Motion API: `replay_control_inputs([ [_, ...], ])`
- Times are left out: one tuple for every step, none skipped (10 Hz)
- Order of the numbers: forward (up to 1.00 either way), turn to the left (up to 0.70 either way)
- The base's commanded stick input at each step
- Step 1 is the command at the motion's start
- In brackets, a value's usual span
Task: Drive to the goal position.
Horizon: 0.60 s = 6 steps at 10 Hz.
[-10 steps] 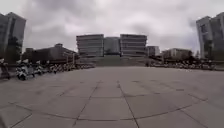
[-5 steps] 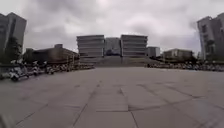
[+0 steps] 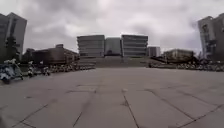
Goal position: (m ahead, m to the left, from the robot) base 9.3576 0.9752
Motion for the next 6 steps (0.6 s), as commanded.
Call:
replay_control_inputs([
  [1.00, 0.00],
  [1.00, 0.00],
  [1.00, 0.00],
  [1.00, 0.00],
  [1.00, 0.00],
  [1.00, 0.00],
])
